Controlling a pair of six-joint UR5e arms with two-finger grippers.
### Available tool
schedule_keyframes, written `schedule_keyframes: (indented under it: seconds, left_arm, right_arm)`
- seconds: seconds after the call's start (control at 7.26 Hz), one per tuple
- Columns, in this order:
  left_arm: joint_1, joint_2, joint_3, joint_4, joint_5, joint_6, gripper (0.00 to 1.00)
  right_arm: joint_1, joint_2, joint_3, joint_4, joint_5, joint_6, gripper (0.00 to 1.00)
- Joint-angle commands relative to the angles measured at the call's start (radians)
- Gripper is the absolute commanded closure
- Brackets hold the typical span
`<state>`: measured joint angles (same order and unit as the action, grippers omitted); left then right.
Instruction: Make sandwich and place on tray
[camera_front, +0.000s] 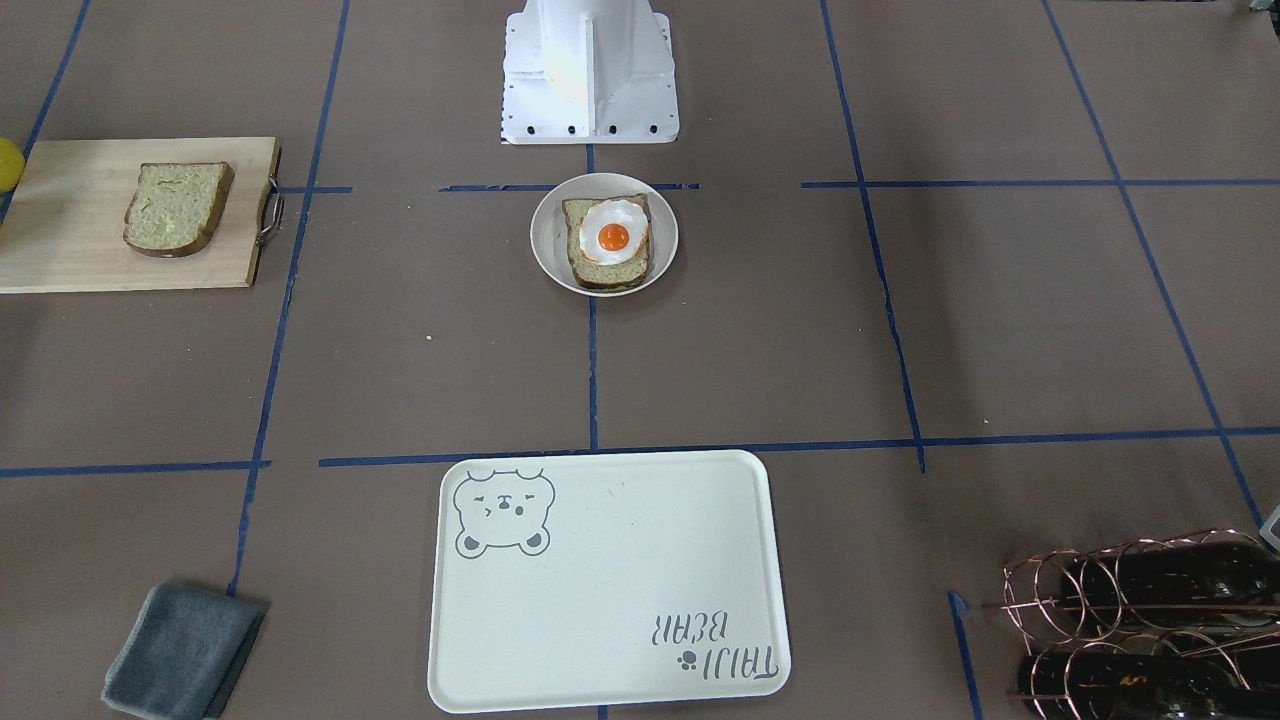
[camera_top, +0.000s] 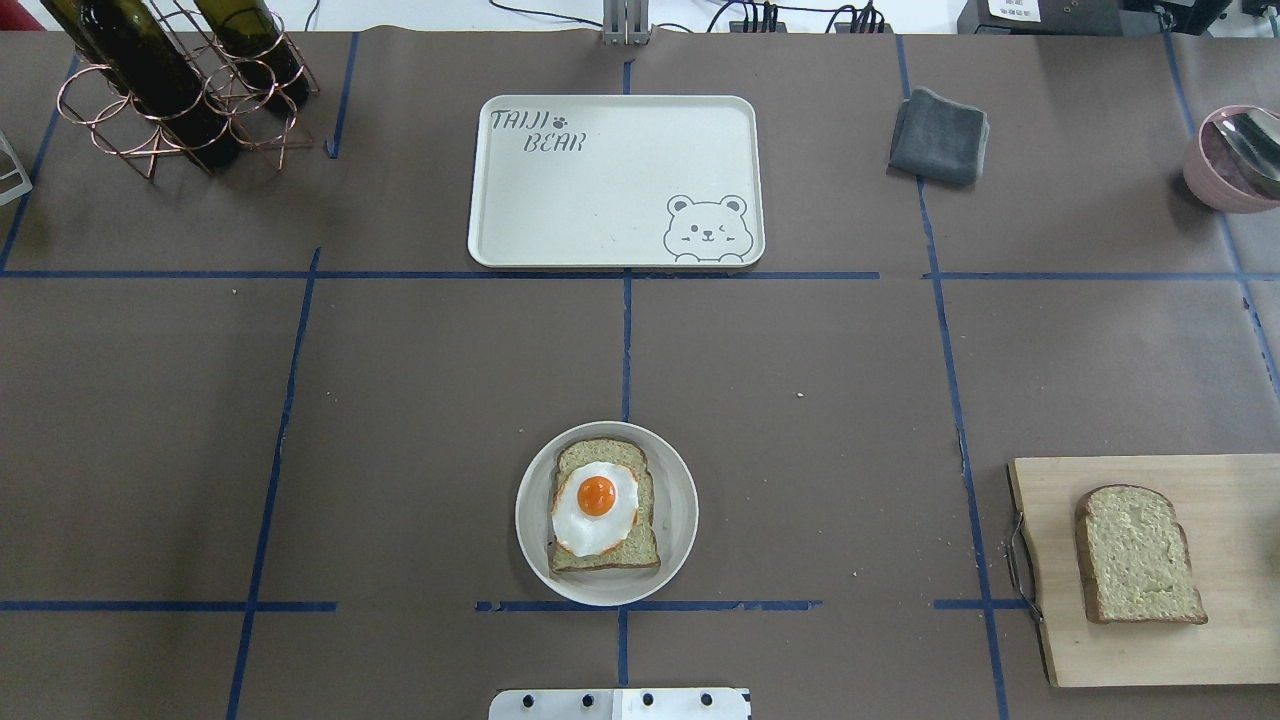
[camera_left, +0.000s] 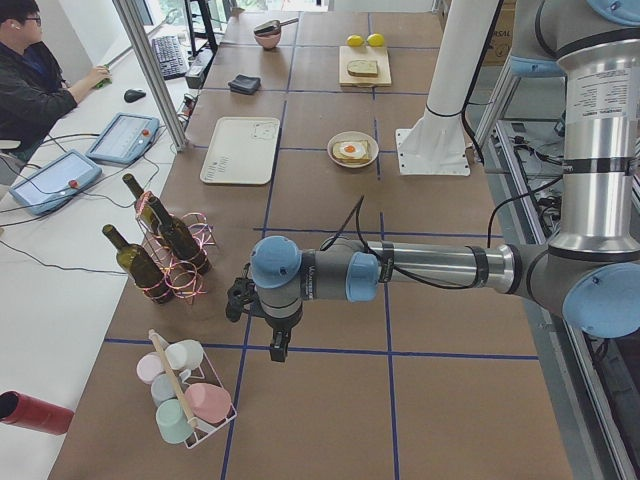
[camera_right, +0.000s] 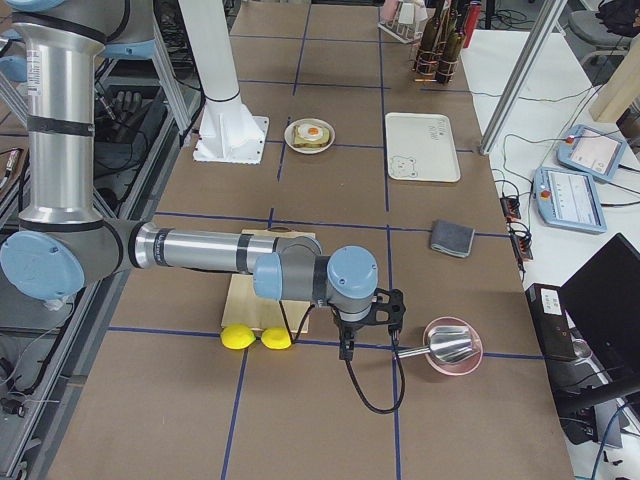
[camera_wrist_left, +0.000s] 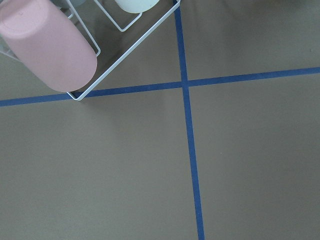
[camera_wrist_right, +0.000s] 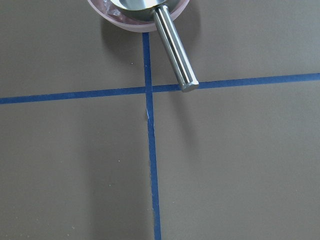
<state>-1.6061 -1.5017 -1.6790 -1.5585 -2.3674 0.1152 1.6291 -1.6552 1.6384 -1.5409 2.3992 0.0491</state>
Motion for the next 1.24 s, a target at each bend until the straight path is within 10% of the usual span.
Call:
schedule_keyframes:
  seconds: [0.0,1.1]
  left_arm:
    - [0.0,0.0,0.001,0.0,-0.001,0.0,0.0]
    - [0.226,-0.152,-0.068,-0.251,-0.003,-0.511,0.0]
  right_arm:
    - [0.0,-0.002,0.001,0.007,-0.002,-0.002,0.0]
    - [-0.177,0.05,0.098,0.084,0.007,0.237,0.0]
